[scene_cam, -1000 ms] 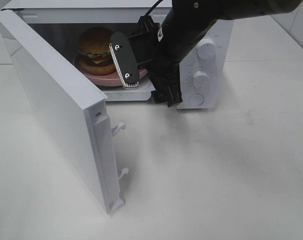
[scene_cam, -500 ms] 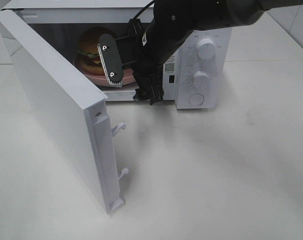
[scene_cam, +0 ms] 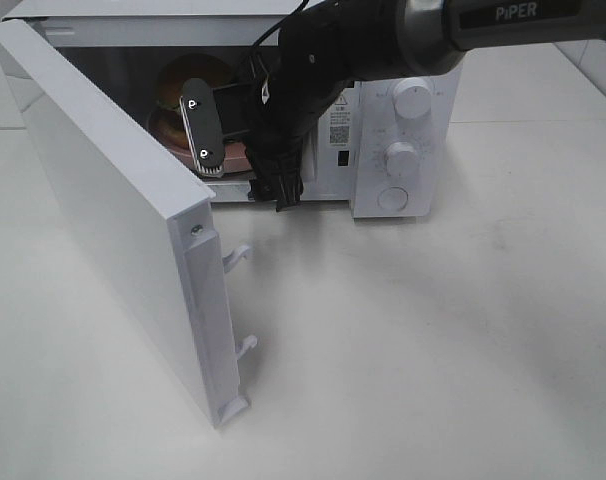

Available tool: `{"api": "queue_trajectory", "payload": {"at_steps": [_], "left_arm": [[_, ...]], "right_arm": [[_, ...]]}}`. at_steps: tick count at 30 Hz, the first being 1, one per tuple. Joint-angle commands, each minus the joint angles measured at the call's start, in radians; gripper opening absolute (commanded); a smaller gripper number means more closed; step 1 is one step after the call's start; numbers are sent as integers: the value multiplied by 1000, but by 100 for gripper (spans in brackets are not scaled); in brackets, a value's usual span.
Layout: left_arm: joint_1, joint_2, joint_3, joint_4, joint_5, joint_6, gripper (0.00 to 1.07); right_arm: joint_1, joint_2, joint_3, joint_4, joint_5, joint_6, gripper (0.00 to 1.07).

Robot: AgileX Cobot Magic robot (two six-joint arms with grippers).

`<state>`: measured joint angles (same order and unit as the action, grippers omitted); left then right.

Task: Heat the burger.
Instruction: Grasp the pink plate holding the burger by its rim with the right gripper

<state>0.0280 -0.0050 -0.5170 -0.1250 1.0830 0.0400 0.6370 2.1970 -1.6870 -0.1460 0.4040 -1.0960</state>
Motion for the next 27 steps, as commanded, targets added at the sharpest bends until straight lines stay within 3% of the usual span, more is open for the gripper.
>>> {"api": "queue_trajectory", "payload": {"at_steps": [1, 17, 27], "left_arm": [[2, -6, 1, 0, -12, -2, 98], [2, -6, 1, 0, -12, -2, 98], [2, -6, 1, 0, -12, -2, 98]], "right_arm": [[6, 29, -40, -2, 1, 11, 87], [6, 173, -246, -20, 40, 104, 85], [-2, 219, -295, -13, 41, 142, 76]]}}
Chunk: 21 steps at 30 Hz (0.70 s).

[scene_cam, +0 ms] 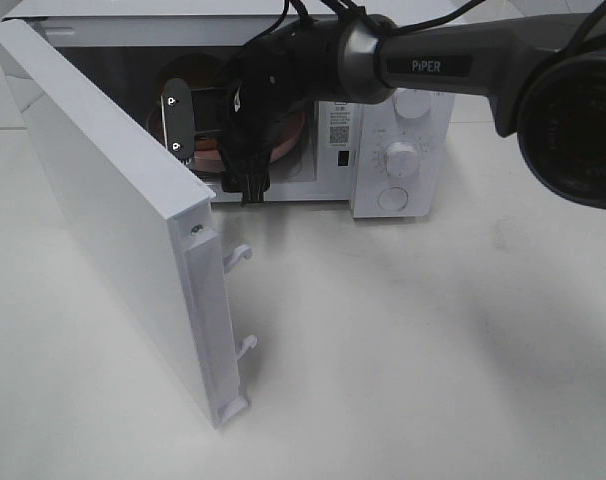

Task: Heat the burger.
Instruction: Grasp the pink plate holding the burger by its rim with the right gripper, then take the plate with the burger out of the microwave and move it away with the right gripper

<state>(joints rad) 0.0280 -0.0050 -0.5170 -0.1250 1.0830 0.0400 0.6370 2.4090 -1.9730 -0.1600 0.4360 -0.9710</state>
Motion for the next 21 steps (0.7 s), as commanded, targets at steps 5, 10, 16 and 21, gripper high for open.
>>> {"api": "queue_trajectory", "payload": {"at_steps": [5, 10, 16, 21], "left_arm": [[2, -6, 1, 0, -12, -2, 98], [2, -6, 1, 0, -12, -2, 98], [2, -6, 1, 0, -12, -2, 98], [2, -6, 1, 0, -12, -2, 98]], "right_arm": [[-8, 12, -9, 21, -2, 37, 60], [-8, 12, -9, 19, 0, 38, 25], [2, 11, -9, 19, 2, 37, 0], [11, 4, -9, 21, 13, 34, 0]]}}
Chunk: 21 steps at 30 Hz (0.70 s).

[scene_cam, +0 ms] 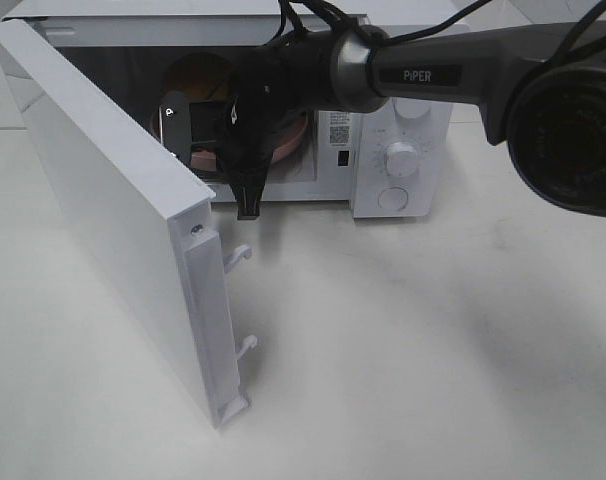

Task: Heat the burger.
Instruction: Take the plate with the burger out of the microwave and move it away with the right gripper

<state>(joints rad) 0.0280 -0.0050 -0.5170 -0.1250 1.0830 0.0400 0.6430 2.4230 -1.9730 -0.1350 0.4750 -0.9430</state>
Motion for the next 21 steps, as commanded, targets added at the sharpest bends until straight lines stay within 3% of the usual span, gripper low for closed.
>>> {"api": "queue_trajectory", "payload": {"at_steps": [1, 15, 21], "left_arm": [[2, -6, 1, 0, -12, -2, 98], [2, -6, 1, 0, -12, -2, 98], [2, -6, 1, 0, -12, -2, 98]], "right_arm": [[10, -17, -9, -5, -20, 6, 0], [20, -66, -8, 21, 51, -50, 0], [20, -111, 52, 86, 0, -177, 0]]}}
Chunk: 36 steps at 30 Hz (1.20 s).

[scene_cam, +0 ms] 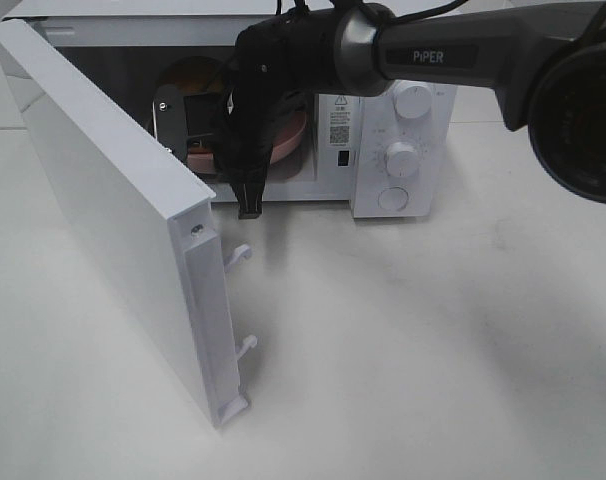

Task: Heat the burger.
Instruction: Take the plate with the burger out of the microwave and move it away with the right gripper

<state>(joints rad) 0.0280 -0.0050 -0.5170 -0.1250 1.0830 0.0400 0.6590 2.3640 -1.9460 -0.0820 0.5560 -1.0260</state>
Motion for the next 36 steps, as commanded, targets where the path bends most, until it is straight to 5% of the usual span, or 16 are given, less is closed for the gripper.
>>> {"api": "queue_trajectory", "payload": {"at_steps": [1, 6, 36], "left_arm": [[2, -6, 1, 0, -12, -2, 98], [2, -6, 1, 0, -12, -2, 98], [2, -6, 1, 0, -12, -2, 98]], "right_arm": [[4, -52, 25, 33, -81, -94, 0], [-21, -122, 133, 155, -149, -355, 0], [-83, -385, 512, 366, -202, -663, 0]]}}
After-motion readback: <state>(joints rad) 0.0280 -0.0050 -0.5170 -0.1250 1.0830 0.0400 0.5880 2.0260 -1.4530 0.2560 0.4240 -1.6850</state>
